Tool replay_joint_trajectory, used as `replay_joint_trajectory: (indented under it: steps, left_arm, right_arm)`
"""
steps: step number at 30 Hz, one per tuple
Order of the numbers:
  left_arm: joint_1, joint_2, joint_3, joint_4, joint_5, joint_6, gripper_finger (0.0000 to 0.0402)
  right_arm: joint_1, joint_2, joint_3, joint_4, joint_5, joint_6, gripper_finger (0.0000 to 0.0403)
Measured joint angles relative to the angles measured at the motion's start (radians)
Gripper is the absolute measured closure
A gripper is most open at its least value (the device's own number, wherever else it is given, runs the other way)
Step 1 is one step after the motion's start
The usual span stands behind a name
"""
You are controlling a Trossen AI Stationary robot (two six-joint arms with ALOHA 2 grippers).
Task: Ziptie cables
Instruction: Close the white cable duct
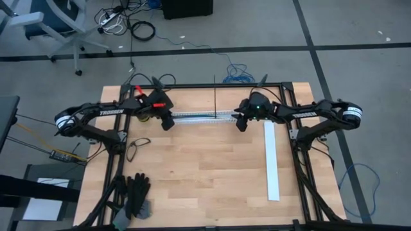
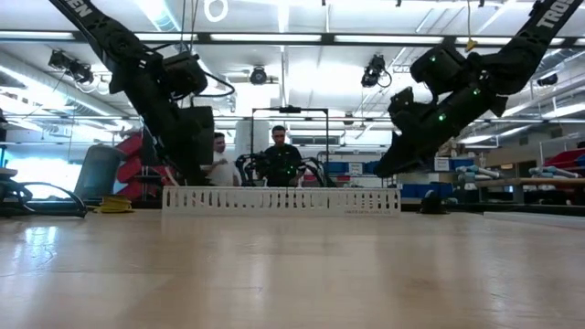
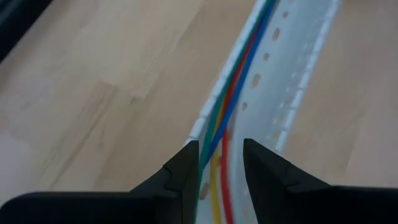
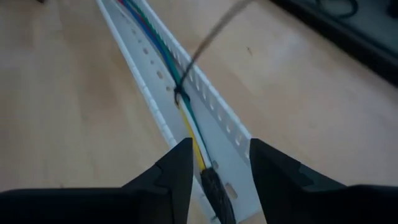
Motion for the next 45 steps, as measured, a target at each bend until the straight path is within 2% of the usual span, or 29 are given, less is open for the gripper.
replay_joint_trajectory:
  steps: [7,13,17,20,22,29,34,37,41,45]
  left_arm:
    - [-0.002,-0.093,0.000,0.021,0.047,0.026,0.0300]
    - [-0.022,-0.179,0.002,0.011,0.163,-0.027,0.0300]
    - [-0.116,-0.204,-0.006,0.031,0.199,-0.080,0.0300]
    - [-0.224,-0.196,-0.040,0.048,0.139,-0.157,0.0300]
    - [-0.304,-0.191,-0.079,0.125,0.065,-0.228,0.0300]
    - [-0.589,-0.191,-0.274,0.561,-0.208,-0.477,0.0300]
    - [-0.761,-0.182,-0.299,0.596,-0.419,-0.545,0.0300]
    - [-0.817,-0.153,-0.299,0.607,-0.502,-0.548,0.0300]
    - [-0.833,-0.077,-0.299,0.647,-0.572,-0.513,0.0300]
    - [-0.813,0.023,-0.298,0.768,-0.588,-0.387,0.0300]
  right_arm:
    - [0.022,-0.119,0.002,0.008,-0.038,0.015,0.0281]
    - [0.073,-0.236,0.002,-0.175,-0.028,0.108,0.0288]
    - [0.141,-0.267,0.002,-0.275,-0.024,0.160,0.0299]
    - [0.217,-0.267,0.002,-0.346,0.002,0.221,0.0312]
    - [0.278,-0.267,0.002,-0.393,0.042,0.264,0.0321]
    - [0.551,-0.267,0.001,-0.498,0.216,0.427,0.0347]
    - [0.803,-0.267,0.000,-0.560,0.423,0.630,0.0353]
    - [0.966,-0.267,0.000,-0.613,0.565,0.807,0.0353]
    - [1.154,-0.263,0.000,-0.715,0.724,1.099,0.0353]
    - [1.258,-0.253,0.000,-0.846,0.745,1.347,0.0360]
